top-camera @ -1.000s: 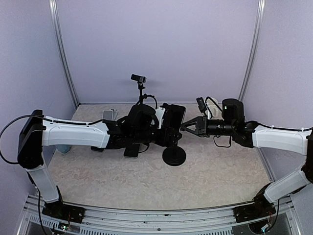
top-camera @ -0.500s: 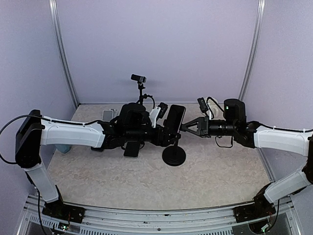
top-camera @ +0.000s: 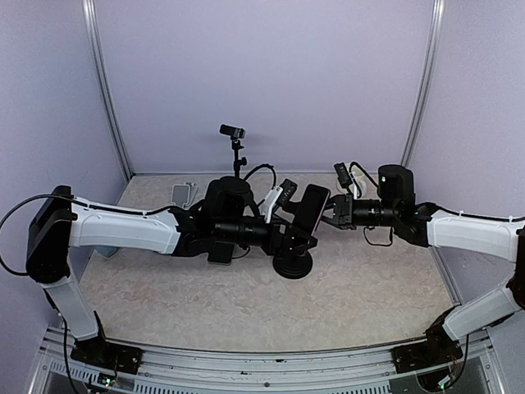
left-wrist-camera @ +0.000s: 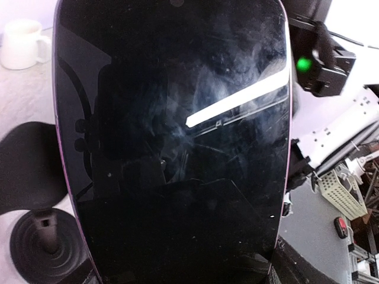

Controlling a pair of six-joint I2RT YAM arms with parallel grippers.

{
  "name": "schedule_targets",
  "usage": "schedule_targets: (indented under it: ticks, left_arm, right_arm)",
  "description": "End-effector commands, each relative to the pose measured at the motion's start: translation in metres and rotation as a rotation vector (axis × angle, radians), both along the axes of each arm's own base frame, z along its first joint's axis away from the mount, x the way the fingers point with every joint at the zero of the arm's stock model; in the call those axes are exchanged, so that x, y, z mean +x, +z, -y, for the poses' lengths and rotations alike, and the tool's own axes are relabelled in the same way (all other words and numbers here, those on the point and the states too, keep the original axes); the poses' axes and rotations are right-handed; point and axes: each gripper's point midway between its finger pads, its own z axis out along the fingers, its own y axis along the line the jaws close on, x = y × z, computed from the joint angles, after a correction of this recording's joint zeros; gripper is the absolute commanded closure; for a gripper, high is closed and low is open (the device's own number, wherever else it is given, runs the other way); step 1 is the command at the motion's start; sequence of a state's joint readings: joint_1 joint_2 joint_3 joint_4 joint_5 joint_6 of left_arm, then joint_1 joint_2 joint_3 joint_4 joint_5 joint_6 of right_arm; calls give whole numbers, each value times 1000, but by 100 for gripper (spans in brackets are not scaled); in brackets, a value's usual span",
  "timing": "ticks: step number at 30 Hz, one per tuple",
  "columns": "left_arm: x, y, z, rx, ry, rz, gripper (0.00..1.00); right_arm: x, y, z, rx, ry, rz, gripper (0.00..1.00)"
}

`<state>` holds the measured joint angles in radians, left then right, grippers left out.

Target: Remove the phone from the phone stand

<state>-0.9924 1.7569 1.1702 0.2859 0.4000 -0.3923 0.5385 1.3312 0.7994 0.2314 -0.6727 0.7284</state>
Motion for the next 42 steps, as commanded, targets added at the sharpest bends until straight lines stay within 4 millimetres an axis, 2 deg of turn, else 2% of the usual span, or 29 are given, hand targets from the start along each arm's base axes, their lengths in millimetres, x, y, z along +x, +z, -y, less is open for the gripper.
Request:
schedule_targets:
  ticks: [1,6,14,19,24,29,37,42]
  left_arm:
    - [-13,62,7,-162,-65,113,95]
    - [-17,91,-10,-189,-25,202,95]
    - [-5,117,-63,-223,159,264,95]
    - [16,107,-101,-214,307,250,95]
    - [30,85,-129,-174,405,226,95]
    - [35,65,-143,-141,469,194,94]
    - [40,47,-158,-99,540,177,95]
    - [43,35,-163,-68,561,172,95]
  right_arm:
    - [5,2,5,-9,-36,3,100]
    - [12,7,7,-14,-69,27,100]
    - [35,29,5,13,-104,74,100]
    - [62,48,5,61,-120,104,100]
    - [95,62,2,83,-127,127,100]
    - [136,75,-3,98,-137,160,100]
    - [197,74,-6,86,-175,173,100]
    - [227,73,-2,74,-206,182,100]
